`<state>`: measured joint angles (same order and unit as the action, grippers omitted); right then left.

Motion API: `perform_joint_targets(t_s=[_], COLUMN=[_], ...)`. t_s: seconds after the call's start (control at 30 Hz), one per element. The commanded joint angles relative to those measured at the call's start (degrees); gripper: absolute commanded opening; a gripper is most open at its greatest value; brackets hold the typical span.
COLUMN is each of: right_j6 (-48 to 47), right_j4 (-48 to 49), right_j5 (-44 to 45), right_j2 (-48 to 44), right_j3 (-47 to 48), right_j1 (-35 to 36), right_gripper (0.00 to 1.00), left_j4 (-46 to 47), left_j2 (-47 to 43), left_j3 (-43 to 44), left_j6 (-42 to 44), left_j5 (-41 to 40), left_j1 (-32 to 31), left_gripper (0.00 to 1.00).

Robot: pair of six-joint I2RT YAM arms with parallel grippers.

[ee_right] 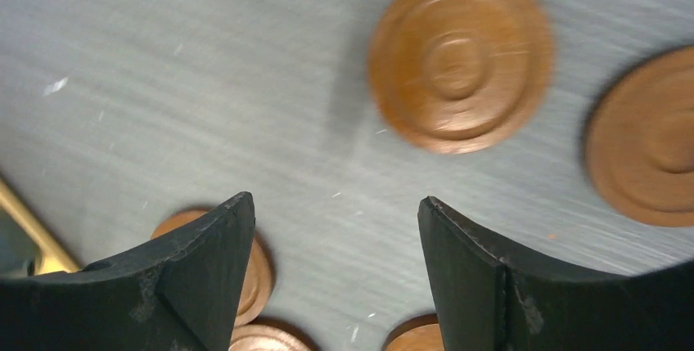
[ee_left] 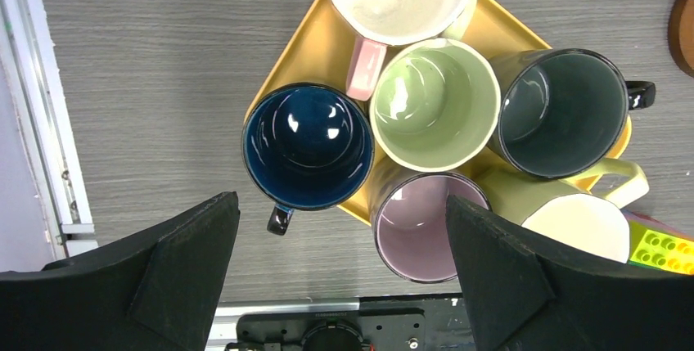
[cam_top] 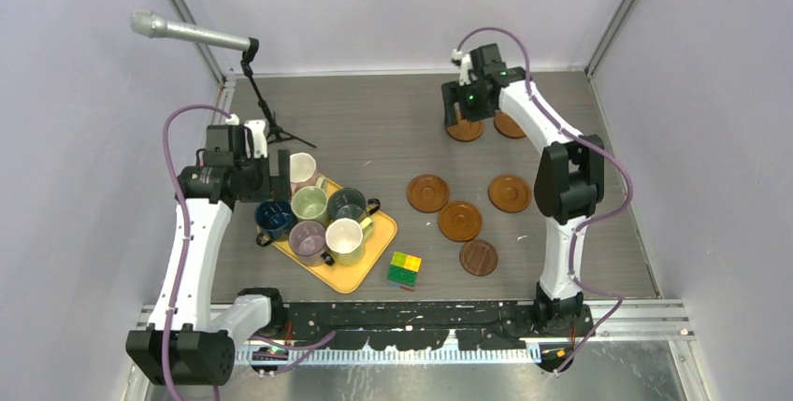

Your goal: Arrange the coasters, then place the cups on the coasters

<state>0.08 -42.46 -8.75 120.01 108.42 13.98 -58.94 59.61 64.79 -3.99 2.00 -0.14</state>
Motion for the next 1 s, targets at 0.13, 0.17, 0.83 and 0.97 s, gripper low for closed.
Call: perform_joint_targets(t_s=[0.13,0.17,0.83,0.97], right_j6=[-7.9,-8.4,-13.5,-12.5], right_j4=[-2.1,-2.1,-1.7,-0.2], right_j5=[0.0,0.3,6.2,7.2], right_j2=[-5.5,-5.5,-1.6,0.3], right_j3=[-11.6,-12.4,-17.8,-17.9], right_j1=[11.8,12.9,17.4,17.4], right_gripper=[0.78,0.78,0.78,0.77], left_j4=[1.3,1.3,0.1,0.0], left_j2=[-2.2,-2.2,-2.3,-2.2], left_j3=[-0.5,-0.5,3.1,2.6], left_j6=[1.2,1.2,3.7,3.3], left_j5=[3.0,3.0,4.4,5.1], left_j1=[-0.1,-0.1,-0.1,-0.1], left_gripper=[1.0,1.0,1.0,1.0])
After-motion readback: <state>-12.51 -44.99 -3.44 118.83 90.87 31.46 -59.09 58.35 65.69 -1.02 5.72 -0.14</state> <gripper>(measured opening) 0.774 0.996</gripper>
